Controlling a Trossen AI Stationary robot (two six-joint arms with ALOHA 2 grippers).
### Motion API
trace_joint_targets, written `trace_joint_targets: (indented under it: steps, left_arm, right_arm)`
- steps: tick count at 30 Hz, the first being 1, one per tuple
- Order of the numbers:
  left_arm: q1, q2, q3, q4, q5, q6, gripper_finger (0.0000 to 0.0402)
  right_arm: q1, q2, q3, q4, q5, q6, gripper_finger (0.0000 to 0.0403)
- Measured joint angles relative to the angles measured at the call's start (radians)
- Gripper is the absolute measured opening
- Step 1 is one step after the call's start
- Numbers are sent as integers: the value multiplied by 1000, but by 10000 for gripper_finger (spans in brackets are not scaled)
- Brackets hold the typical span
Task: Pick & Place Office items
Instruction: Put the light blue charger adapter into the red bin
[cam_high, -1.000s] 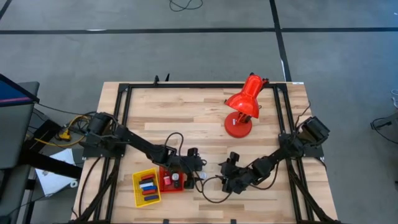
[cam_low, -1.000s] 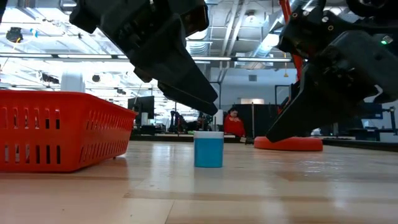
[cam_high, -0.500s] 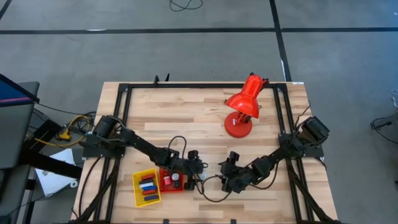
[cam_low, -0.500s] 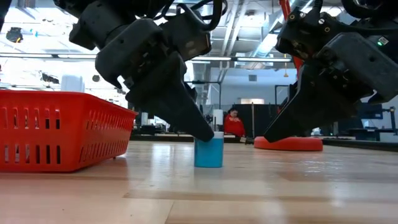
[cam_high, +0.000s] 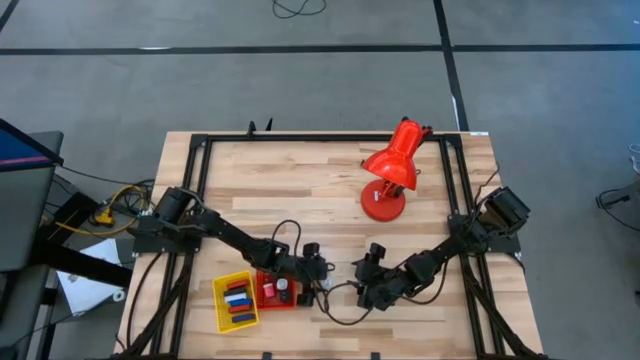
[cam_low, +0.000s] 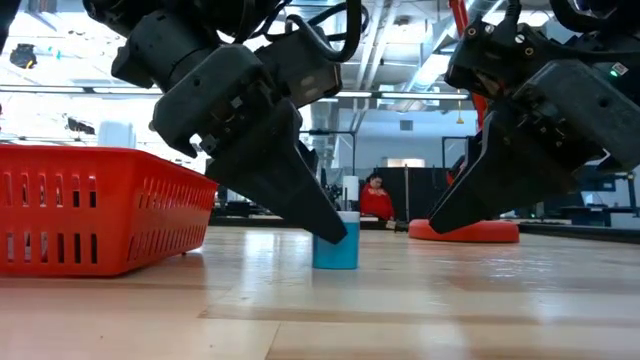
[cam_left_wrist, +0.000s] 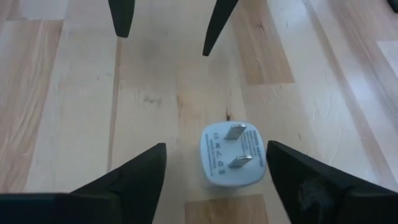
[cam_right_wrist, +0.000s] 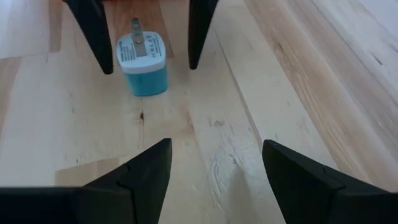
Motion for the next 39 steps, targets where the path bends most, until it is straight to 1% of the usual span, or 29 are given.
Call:
trace_joint_targets:
  steps: [4, 11, 13, 15, 17, 20, 22, 25, 28, 31, 35, 39]
  left_arm:
    - [0, 0, 0, 1, 0, 0, 231]
    - [0, 0, 0, 17, 0, -5, 142]
    - [0, 0, 0, 17, 0, -6, 125]
    - [0, -2, 0, 16, 0, -11, 125]
    - [-2, -29, -2, -24, 15, -27, 125]
    - [-7, -132, -2, -106, 66, -45, 129]
    - [-23, -225, -1, -203, 68, -58, 137]
    - [-74, -344, -39, -325, 23, -81, 141]
    - [-137, -445, -97, -352, -53, -138, 136]
    - [-191, -524, -161, -407, -120, -234, 133]
    - [-229, -585, -228, -466, -133, -348, 135]
    - [-234, -591, -269, -504, -129, -392, 135]
  right_arm:
    - [0, 0, 0, -3, 0, 0, 244]
    - [0, 0, 0, -3, 0, 0, 244]
    - [0, 0, 0, -3, 0, 0, 244]
    - [0, 0, 0, -3, 0, 0, 244]
    - [0, 0, 0, -3, 0, 0, 244]
    - [0, 0, 0, -2, 0, 0, 244]
    - [0, 0, 0, -2, 0, 0, 244]
    - [0, 0, 0, -3, 0, 3, 244]
    - [-2, 0, 0, -3, 1, 3, 244]
    - [-12, 0, 0, -2, 1, 14, 244]
    - [-28, 0, 0, 4, 2, 19, 244]
    - [-46, 0, 0, 10, 3, 42, 244]
